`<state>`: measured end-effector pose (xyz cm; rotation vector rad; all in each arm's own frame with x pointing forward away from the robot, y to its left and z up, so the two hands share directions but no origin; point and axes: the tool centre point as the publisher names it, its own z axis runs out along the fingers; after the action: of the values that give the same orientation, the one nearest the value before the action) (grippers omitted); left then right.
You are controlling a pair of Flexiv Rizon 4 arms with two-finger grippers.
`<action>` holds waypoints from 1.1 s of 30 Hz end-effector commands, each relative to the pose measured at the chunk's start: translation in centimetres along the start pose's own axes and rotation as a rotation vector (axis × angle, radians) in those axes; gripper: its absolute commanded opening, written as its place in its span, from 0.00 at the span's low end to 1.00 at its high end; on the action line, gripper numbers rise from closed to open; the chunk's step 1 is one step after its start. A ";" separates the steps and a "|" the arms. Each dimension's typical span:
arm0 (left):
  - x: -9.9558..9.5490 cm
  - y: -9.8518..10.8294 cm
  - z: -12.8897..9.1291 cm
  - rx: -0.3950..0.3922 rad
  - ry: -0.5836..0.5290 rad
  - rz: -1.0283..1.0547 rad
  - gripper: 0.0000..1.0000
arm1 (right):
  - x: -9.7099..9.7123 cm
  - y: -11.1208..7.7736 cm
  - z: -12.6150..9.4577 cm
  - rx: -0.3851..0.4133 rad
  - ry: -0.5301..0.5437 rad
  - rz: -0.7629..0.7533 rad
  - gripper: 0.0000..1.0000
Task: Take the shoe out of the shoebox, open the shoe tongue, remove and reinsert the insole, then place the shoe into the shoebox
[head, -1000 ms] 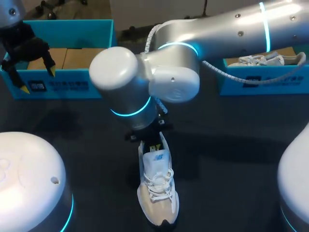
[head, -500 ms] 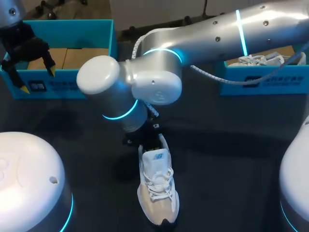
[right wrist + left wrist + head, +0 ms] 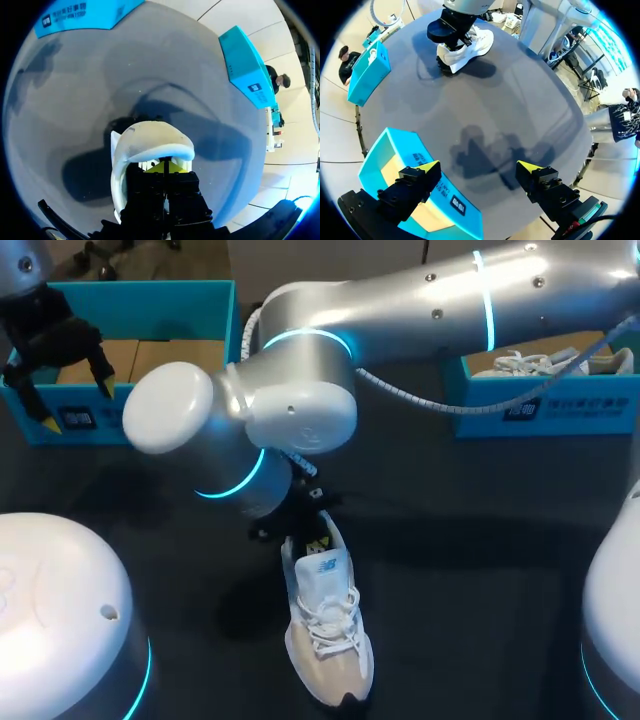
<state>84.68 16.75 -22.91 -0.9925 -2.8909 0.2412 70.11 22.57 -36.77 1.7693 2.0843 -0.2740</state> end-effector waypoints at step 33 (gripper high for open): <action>0.0 0.0 0.0 -0.001 0.003 0.001 1.00 | -0.5 -0.4 0.3 -0.041 0.065 0.046 0.00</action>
<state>84.68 16.75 -22.93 -0.9926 -2.8911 0.2411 70.25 22.21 -35.90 1.7912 2.0983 -0.1874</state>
